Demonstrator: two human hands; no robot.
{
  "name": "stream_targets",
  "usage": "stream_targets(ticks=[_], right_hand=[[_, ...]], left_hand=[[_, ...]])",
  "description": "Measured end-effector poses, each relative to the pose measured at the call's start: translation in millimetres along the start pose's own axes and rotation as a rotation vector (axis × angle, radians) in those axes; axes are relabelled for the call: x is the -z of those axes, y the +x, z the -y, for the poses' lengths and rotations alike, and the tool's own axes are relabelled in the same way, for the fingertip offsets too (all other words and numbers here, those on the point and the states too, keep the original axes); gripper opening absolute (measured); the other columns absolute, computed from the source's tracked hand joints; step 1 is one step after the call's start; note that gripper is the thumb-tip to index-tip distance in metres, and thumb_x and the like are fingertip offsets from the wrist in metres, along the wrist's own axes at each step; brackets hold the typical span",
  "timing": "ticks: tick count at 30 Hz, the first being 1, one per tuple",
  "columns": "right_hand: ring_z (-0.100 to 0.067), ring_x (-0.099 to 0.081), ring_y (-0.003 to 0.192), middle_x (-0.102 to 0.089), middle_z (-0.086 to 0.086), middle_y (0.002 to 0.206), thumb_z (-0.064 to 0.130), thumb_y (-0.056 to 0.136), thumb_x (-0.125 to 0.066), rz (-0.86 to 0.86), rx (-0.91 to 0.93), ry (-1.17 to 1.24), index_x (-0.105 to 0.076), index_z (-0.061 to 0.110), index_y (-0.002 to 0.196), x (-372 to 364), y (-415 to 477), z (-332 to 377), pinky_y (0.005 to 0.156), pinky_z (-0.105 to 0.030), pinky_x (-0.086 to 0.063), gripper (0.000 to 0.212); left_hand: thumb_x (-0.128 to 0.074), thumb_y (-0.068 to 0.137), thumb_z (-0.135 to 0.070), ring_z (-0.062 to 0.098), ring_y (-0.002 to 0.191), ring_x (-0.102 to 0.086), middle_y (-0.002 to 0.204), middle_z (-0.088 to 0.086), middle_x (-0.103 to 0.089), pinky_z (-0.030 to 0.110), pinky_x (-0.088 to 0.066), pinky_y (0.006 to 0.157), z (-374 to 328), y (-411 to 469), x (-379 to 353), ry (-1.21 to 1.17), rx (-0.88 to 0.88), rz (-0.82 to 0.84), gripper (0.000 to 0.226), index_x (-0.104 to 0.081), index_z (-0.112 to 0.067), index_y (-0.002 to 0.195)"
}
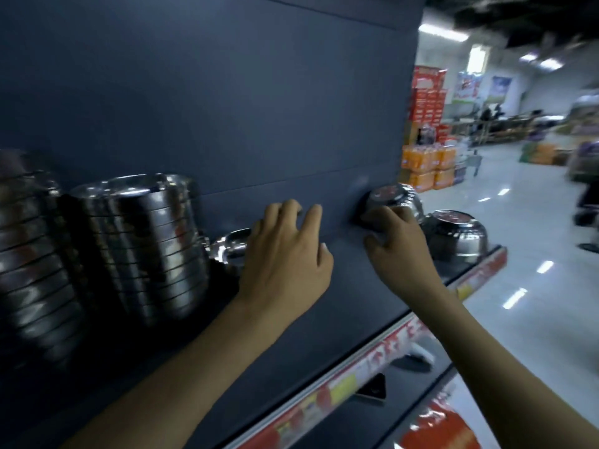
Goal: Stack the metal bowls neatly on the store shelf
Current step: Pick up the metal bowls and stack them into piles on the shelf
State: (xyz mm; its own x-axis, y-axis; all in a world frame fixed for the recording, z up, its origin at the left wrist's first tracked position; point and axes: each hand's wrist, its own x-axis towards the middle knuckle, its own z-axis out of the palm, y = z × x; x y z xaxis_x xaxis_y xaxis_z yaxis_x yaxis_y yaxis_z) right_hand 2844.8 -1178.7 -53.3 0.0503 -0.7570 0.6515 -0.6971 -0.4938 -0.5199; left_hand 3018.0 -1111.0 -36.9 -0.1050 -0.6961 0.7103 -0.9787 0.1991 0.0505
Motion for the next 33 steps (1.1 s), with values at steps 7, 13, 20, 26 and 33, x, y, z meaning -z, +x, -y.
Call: stream_targets(ticks=[7,13,20,26,33], right_hand=[[-0.036,-0.059,0.105,-0.059,-0.018,0.118,0.016,0.083,-0.059,-0.033,-0.335,-0.076,-0.066,0.008,0.114,52,-2,-106,0.087,-0.036,-0.048,0.033],[-0.032,-0.058,0.105,-0.058,-0.021,0.126,0.024,0.095,-0.061,-0.083,-0.520,-0.044,-0.056,0.007,0.131,68,2,-167,0.084,-0.039,-0.048,0.040],[-0.035,-0.055,0.119,-0.051,-0.018,0.144,0.032,0.101,-0.051,0.004,-0.615,0.058,-0.038,0.014,0.148,69,25,-201,0.086,-0.037,-0.042,0.051],[-0.029,-0.053,0.109,-0.056,-0.015,0.136,0.032,0.104,-0.043,0.065,-0.656,0.160,-0.045,0.016,0.141,66,32,-213,0.092,-0.043,-0.044,0.040],[-0.027,-0.055,0.110,-0.058,-0.013,0.135,0.026,0.102,-0.048,0.030,-0.623,0.218,-0.049,0.016,0.137,66,18,-194,0.087,-0.037,-0.043,0.037]], left_hand=[[-0.053,0.094,-0.035,0.025,0.125,-0.046,0.134,0.004,-0.048,0.040,-0.045,0.100,-71,51,-96,-0.533,0.190,0.479,0.051,-0.043,-0.023,0.143],[-0.059,0.092,-0.025,0.026,0.121,-0.055,0.130,0.010,-0.059,0.028,-0.043,0.096,-116,83,-161,-0.783,0.319,0.597,0.044,-0.054,-0.015,0.135],[-0.055,0.094,-0.030,0.028,0.128,-0.050,0.139,0.012,-0.053,0.035,-0.040,0.107,-137,118,-207,-0.895,0.394,0.616,0.051,-0.047,-0.012,0.141],[-0.046,0.098,-0.041,0.027,0.120,-0.056,0.128,0.011,-0.063,0.038,-0.043,0.105,-141,136,-232,-0.967,0.437,0.686,0.045,-0.062,-0.007,0.125],[-0.052,0.099,-0.035,0.022,0.106,-0.063,0.113,0.008,-0.070,0.035,-0.050,0.093,-138,119,-219,-1.023,0.481,0.594,0.035,-0.069,-0.009,0.115]])
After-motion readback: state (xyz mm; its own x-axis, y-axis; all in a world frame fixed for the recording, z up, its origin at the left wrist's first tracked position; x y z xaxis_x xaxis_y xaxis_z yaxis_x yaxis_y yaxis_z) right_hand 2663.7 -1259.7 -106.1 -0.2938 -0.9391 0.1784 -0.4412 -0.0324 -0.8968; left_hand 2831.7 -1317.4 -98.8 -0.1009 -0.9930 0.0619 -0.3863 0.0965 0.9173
